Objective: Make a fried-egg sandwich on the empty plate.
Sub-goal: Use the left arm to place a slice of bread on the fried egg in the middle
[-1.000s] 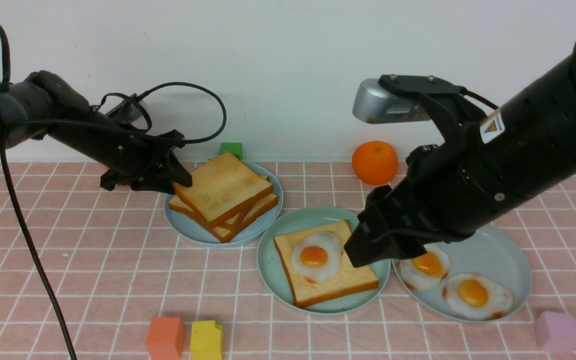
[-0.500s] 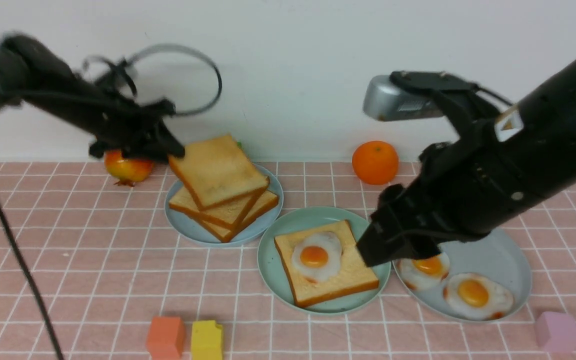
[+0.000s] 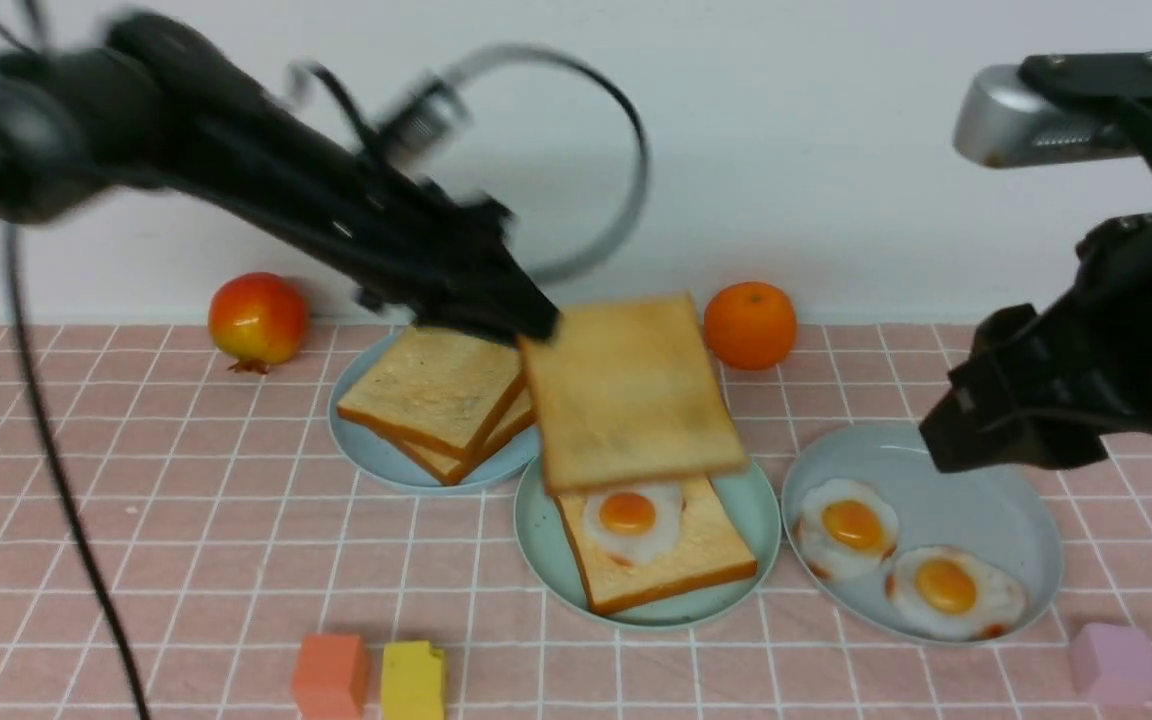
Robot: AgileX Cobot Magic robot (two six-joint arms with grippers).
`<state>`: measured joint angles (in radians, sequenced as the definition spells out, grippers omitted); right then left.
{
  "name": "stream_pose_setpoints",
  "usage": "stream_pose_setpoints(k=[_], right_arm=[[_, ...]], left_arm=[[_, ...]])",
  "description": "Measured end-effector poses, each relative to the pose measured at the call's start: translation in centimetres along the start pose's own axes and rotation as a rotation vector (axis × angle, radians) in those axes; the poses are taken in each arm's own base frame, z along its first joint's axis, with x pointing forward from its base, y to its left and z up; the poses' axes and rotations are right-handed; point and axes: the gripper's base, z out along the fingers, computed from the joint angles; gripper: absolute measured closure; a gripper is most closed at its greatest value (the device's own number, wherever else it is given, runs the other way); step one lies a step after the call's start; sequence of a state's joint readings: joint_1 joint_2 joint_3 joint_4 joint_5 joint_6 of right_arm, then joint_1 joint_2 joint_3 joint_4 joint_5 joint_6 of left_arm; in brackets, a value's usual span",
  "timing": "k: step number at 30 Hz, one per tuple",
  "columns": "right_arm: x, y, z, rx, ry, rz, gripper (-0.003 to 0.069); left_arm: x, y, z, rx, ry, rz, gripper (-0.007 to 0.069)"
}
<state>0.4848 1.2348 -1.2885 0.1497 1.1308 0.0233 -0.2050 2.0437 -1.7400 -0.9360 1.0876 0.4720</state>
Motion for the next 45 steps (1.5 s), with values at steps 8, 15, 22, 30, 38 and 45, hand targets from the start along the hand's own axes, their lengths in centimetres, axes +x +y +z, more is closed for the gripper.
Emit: stream_pose_setpoints(k=[8, 15, 22, 30, 38, 45], right_arm=[[0.0, -0.1, 0.0, 0.008, -0.005, -0.003, 0.027], [-0.1, -0.1, 0.0, 0.008, -0.016, -0.003, 0.027], [-0.2, -0.1, 0.0, 0.009, -0.017, -0.003, 0.027], [-0.3, -0.1, 0.0, 0.009, -0.03, -0.004, 0.027], [-0.4, -0.1, 0.0, 0.009, -0.049, -0.004, 0.027], [-0.8, 0.0, -0.5, 0.005, -0.132, -0.005, 0.0327]], left_arm=[[0.5, 1.8, 4.6, -0.039, 0.0, -0.051, 0.0478], [1.0, 4.4, 6.8, -0.076, 0.013, -0.124, 0.0478], [1.1, 5.2, 7.2, -0.125, 0.015, -0.122, 0.0478], [1.4, 5.6, 7.1, -0.167, 0.035, -0.147, 0.0479], [1.6, 5.2, 6.9, -0.158, 0.1, -0.149, 0.0293], [0.5, 3.7, 5.4, -0.166, 0.165, -0.127, 0.0148]])
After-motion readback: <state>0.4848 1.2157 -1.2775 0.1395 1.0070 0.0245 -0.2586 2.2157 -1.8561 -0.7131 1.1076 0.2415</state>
